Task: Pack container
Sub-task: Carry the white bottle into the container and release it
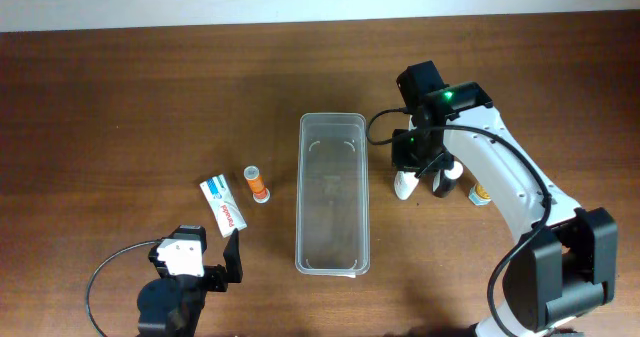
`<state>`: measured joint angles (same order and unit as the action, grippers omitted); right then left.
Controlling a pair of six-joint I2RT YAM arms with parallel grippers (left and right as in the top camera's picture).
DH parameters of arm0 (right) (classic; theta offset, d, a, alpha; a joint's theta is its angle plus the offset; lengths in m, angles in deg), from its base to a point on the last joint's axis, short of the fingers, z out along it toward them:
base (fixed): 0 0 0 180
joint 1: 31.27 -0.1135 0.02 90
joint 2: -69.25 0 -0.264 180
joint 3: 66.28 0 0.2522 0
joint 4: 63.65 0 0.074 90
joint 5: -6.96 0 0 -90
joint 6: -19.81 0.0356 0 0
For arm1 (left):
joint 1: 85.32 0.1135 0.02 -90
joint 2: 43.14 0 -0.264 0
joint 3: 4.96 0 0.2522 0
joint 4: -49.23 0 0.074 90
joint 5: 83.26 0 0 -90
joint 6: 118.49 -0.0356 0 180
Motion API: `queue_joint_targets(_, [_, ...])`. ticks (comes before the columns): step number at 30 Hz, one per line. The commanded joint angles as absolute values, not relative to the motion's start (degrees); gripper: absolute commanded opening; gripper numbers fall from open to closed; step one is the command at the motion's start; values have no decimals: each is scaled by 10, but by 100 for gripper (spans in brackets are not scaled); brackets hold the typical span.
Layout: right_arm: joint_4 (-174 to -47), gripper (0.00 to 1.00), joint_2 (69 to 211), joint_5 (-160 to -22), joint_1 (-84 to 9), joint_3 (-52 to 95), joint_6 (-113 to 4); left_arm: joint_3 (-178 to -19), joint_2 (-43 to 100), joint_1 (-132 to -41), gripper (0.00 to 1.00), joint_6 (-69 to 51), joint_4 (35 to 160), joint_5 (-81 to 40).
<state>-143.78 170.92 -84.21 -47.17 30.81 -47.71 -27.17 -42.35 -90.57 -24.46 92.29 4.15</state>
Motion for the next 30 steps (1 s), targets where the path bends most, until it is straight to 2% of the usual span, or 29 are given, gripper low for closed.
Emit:
queue_joint_targets(1, [-1451,13,1663,-812,-482,348,-474,-268,-428,-902,99,-256,921,46])
queue_joint_targets(10, [-1507,13,1606,-793,-552,475,-474,-268,-428,-902,99,-256,921,46])
queue_joint_targets(16, [-1473,13,1616,-793,-631,491,-448,-268,-428,-902,99,-256,921,46])
queue_joint_targets(24, [-1433,13,1708,-778,-666,490,-369,-268,-428,-902,99,-256,921,46])
queue_joint_targets(30, [-1381,12,1794,-778,-665,490,-353,-268,-428,-902,99,-256,921,46])
